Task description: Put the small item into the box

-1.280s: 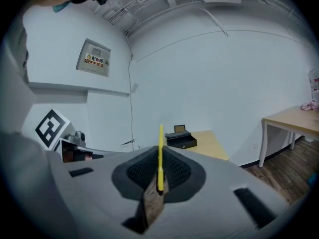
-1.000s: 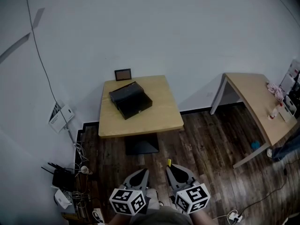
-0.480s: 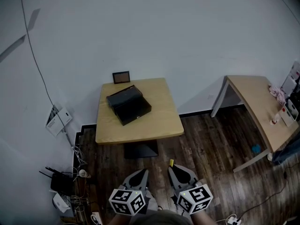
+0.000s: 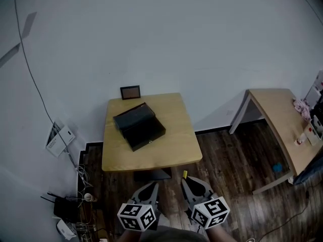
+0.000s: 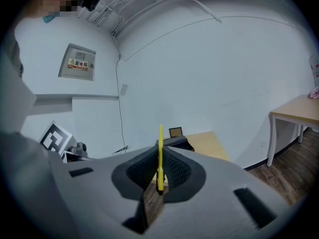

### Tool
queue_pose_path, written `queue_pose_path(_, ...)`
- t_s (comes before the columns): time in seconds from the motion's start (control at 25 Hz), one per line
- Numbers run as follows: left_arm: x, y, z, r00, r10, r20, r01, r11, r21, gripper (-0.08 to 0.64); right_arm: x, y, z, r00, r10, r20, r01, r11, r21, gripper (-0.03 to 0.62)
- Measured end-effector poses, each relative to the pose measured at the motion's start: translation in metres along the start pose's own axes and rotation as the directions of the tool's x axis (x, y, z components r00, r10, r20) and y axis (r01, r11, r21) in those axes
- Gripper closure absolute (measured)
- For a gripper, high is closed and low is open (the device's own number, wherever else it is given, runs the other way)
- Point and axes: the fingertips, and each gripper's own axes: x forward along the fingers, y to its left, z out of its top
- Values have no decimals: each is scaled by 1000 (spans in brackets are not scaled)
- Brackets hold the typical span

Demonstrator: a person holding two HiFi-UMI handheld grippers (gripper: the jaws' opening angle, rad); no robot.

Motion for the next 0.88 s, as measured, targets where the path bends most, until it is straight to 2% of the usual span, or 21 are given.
queue_pose_path(0.32,46,42,47,1000,2,1,-2,1000,-12,556,72,-20,27,1000,-1,-19,1,1000,-7,574)
queue_pose_path(0.88,107,124,102,1000,-3,-4,3,1000,-22,555,192,-34,58,1000,15,-28,-16,999,-41,574)
